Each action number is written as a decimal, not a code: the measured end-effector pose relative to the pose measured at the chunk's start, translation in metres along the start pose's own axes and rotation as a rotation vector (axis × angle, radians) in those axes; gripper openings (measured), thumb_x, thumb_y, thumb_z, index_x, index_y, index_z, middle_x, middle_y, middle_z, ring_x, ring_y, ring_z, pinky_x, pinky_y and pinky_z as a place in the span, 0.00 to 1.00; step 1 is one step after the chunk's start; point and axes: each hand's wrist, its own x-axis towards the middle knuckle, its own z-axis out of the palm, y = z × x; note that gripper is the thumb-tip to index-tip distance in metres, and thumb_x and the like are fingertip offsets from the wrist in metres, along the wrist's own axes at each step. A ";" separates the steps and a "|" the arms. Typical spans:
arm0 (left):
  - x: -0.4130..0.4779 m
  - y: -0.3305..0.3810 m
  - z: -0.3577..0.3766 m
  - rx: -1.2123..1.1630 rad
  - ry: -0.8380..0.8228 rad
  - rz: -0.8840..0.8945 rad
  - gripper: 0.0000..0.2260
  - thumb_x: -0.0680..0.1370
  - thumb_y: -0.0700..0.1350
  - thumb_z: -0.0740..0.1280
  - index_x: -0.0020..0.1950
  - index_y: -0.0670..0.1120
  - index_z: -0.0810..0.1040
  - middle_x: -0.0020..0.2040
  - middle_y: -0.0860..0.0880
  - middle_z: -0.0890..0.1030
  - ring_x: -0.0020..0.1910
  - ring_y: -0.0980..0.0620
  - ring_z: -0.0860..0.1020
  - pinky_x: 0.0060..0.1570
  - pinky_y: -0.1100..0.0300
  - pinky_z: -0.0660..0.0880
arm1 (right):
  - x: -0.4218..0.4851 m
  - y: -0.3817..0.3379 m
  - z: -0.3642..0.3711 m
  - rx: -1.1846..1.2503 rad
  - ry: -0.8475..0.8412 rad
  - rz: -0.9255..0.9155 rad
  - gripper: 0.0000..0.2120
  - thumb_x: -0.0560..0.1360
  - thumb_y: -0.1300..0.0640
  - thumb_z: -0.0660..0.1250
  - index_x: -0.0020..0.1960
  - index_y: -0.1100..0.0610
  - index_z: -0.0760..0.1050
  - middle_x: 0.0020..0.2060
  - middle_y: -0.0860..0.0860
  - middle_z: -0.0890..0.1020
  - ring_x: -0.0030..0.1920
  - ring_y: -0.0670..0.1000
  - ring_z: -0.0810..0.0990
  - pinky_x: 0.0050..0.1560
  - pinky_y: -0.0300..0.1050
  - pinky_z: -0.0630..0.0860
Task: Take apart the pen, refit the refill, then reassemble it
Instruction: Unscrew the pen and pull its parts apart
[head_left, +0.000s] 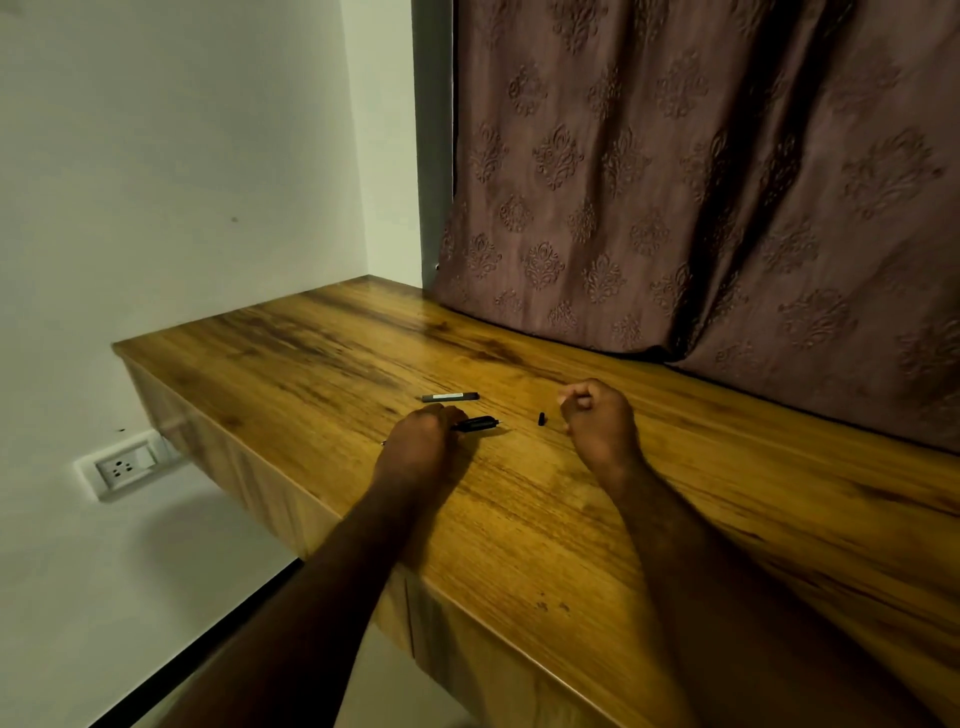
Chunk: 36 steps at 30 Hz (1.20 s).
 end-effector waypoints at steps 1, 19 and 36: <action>0.000 0.000 0.000 0.003 0.009 -0.004 0.08 0.77 0.52 0.66 0.48 0.48 0.80 0.43 0.47 0.83 0.41 0.47 0.81 0.39 0.59 0.73 | -0.001 0.000 -0.003 0.072 0.044 0.026 0.03 0.76 0.60 0.68 0.47 0.59 0.79 0.38 0.53 0.81 0.33 0.49 0.77 0.36 0.42 0.74; -0.006 0.010 -0.006 -0.036 -0.007 0.071 0.07 0.76 0.50 0.68 0.43 0.49 0.73 0.35 0.51 0.78 0.32 0.52 0.76 0.32 0.62 0.65 | -0.048 -0.028 -0.002 0.141 -0.369 -0.018 0.05 0.75 0.63 0.69 0.50 0.61 0.80 0.36 0.52 0.80 0.29 0.47 0.74 0.32 0.40 0.73; -0.009 0.016 -0.012 -0.064 0.045 0.105 0.08 0.77 0.47 0.68 0.46 0.42 0.76 0.39 0.44 0.81 0.36 0.46 0.78 0.35 0.58 0.70 | -0.042 -0.022 0.001 0.178 -0.337 -0.017 0.03 0.77 0.64 0.65 0.48 0.61 0.78 0.37 0.54 0.82 0.26 0.47 0.73 0.30 0.41 0.73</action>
